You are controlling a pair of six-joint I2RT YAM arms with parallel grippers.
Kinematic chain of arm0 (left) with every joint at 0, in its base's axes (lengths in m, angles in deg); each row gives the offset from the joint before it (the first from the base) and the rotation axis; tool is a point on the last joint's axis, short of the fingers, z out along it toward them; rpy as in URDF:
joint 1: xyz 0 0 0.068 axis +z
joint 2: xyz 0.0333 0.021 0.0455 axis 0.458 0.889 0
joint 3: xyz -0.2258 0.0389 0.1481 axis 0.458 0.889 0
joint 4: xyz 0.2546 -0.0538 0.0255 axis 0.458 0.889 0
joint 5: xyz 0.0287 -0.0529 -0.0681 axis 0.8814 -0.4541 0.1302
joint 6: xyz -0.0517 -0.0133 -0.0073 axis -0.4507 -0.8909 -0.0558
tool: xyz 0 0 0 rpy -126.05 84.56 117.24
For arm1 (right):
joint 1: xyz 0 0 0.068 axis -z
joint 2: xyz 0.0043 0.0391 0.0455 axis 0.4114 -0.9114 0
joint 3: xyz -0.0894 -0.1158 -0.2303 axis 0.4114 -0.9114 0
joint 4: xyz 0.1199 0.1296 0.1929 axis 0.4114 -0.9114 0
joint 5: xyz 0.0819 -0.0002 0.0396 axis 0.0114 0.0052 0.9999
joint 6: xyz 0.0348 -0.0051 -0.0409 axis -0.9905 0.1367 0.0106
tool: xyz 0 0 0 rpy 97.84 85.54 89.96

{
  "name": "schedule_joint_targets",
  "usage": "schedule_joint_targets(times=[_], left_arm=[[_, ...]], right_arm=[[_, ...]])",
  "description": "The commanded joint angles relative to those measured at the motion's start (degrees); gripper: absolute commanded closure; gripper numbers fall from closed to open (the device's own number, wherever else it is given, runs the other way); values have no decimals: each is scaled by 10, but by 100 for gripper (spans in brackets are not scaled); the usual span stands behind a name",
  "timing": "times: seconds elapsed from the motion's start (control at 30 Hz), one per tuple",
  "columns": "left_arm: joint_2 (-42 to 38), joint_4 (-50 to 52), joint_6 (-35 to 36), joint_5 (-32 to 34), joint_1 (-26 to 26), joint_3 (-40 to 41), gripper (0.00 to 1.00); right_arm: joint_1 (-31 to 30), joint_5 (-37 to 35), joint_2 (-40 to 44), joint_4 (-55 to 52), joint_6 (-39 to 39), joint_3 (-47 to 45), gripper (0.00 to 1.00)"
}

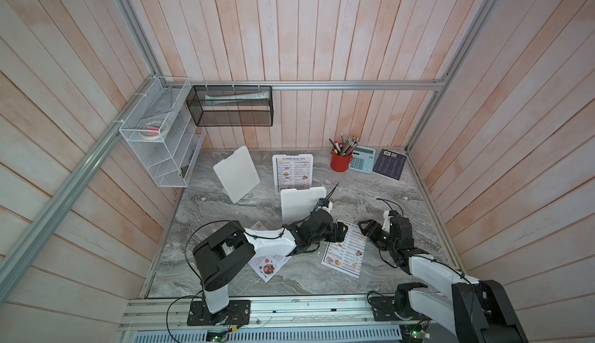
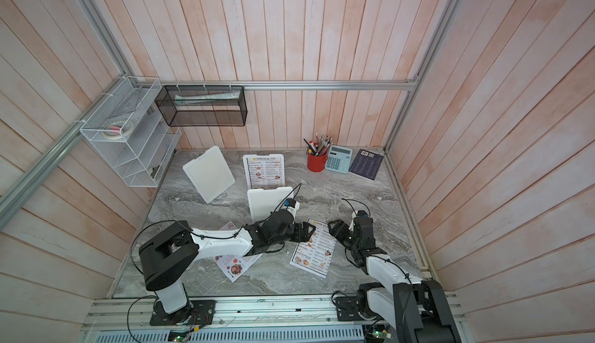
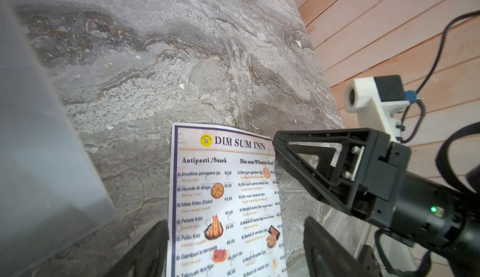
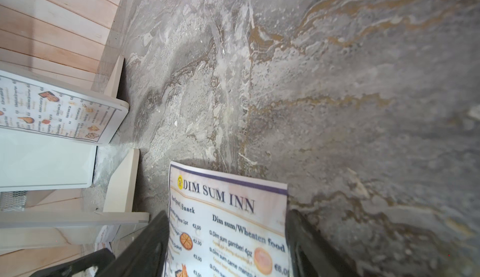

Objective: Insert the menus into the narrow rack
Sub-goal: Pick up the menu from the center of the board.

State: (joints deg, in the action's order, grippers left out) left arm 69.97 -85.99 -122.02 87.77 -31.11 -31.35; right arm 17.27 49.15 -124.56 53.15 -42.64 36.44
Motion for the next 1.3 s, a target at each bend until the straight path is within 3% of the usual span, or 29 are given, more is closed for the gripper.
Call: schedule_joint_targets(times=[0.0, 0.37, 0.9, 1.13, 1.27], left_arm=[[25, 63, 22, 29, -6, -35, 18], [97, 174, 27, 120, -34, -128, 22], [158, 200, 30, 127, -37, -169, 23], [159, 178, 33, 105, -37, -161, 35], [158, 176, 33, 106, -37, -160, 50]], right_arm=[[0, 1, -12, -45, 5, -7, 27], [-32, -33, 37, -61, -3, -17, 29], [-73, -50, 5, -31, -19, -16, 32], [-92, -50, -1, -14, -20, -15, 36], [-94, -50, -6, -8, -18, -14, 38]])
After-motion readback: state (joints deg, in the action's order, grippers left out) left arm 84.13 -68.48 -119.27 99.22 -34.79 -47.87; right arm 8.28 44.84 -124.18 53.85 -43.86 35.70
